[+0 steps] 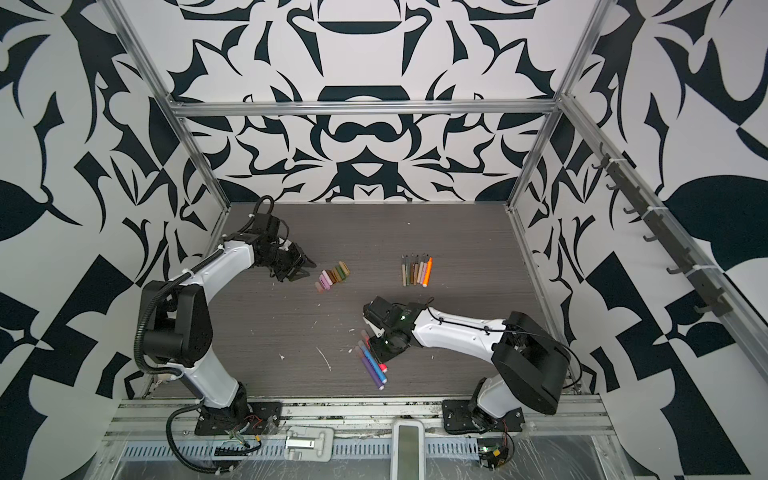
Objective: Open the pen caps
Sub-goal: 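Move the right gripper back to the pink, blue and purple markers, then position the right gripper over the pink marker and close on its lower end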
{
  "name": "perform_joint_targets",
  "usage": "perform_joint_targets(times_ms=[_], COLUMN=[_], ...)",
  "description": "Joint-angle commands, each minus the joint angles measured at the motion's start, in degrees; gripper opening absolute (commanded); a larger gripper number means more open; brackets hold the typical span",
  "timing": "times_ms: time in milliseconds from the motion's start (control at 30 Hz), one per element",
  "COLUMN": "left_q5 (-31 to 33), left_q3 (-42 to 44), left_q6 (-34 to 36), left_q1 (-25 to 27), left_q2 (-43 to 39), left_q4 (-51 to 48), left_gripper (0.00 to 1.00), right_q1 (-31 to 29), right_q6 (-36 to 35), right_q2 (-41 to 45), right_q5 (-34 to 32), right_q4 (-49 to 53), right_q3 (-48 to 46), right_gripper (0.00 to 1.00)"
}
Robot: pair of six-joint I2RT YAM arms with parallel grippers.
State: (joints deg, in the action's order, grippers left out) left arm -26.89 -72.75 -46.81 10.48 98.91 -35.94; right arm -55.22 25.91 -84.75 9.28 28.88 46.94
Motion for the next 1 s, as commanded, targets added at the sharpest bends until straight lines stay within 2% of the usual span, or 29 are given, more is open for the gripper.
perform_joint_targets(times_ms=[0,533,833,967], left_q5=[0.4,0.4,0.3,0.1], left_q3=[-1.0,-2.1,-2.2,-2.2], left_q6=[-0.5,0.0,-0.1,-0.9], left_q1=[0.3,0.3,0.3,0.5], left_q2=[0.2,0.6,1.0,0.8], left_q4=[-0.3,-1.3,-1.1,-0.2], left_gripper=[0.37,0.37,0.37,0.37], right_q1=[-0.7,-1.2,-1.2,-0.9], right_q6=[2.7,3.4,3.9,5.4], right_q2=[2.1,-1.3,-2.3,-2.4], right_q5=[-2.4,-3.0,-5.5,-5.9], right_q4=[-0.5,-0.4,2.4,2.4], right_q3=[-0.9,-1.3,-1.0,-1.2], right_gripper=[0.31,0.29,0.28,0.25])
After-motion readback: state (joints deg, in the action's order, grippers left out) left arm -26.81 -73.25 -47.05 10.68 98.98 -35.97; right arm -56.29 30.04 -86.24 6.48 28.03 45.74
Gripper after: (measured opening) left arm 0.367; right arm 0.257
